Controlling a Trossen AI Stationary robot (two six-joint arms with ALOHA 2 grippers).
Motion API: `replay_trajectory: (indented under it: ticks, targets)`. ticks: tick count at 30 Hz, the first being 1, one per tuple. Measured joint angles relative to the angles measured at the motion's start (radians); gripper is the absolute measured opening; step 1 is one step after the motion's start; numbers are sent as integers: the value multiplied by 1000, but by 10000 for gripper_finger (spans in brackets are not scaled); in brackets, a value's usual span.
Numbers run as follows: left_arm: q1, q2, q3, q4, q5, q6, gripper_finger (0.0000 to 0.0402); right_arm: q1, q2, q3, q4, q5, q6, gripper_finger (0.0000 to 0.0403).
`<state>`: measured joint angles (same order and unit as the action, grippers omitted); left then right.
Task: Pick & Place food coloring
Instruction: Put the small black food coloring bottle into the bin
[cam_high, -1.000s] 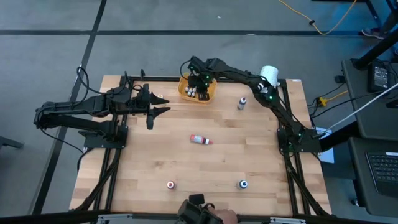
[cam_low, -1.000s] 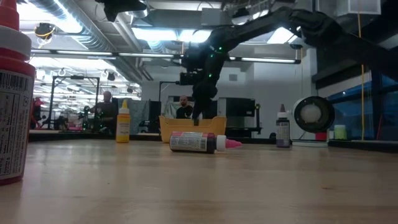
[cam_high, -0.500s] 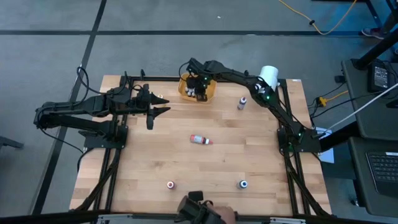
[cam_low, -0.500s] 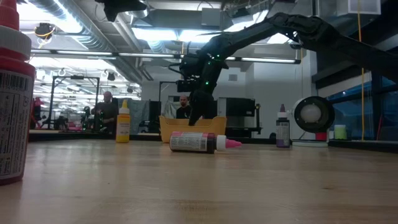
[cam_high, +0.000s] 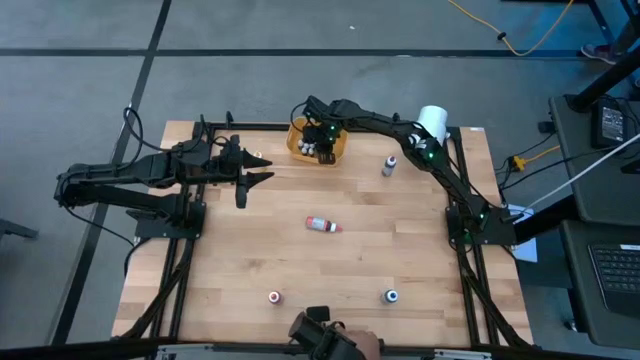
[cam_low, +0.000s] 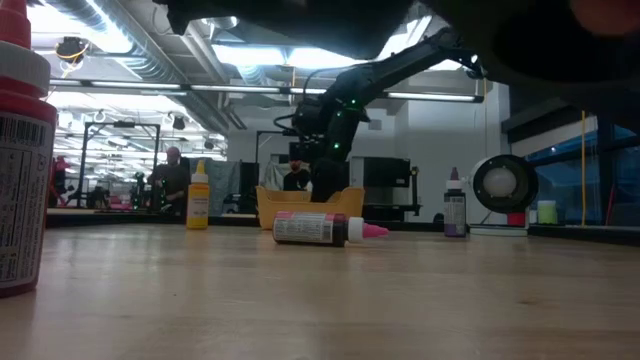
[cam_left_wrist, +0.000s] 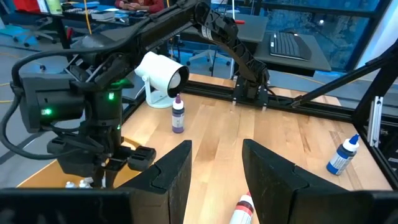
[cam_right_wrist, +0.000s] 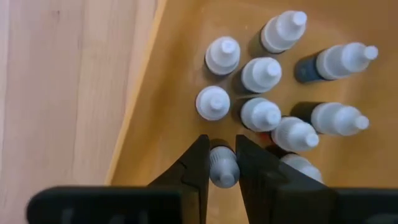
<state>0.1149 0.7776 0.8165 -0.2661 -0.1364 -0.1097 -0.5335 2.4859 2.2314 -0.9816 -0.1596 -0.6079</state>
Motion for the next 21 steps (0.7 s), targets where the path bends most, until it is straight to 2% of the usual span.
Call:
replay_trajectory:
  ticks: [15,21]
  targets:
    - [0,0,0,0,0,0,139,0,0,0,22,-1,0,70]
    - [0,0,0,0,0,0,139,0,0,0,22,-1,1,97]
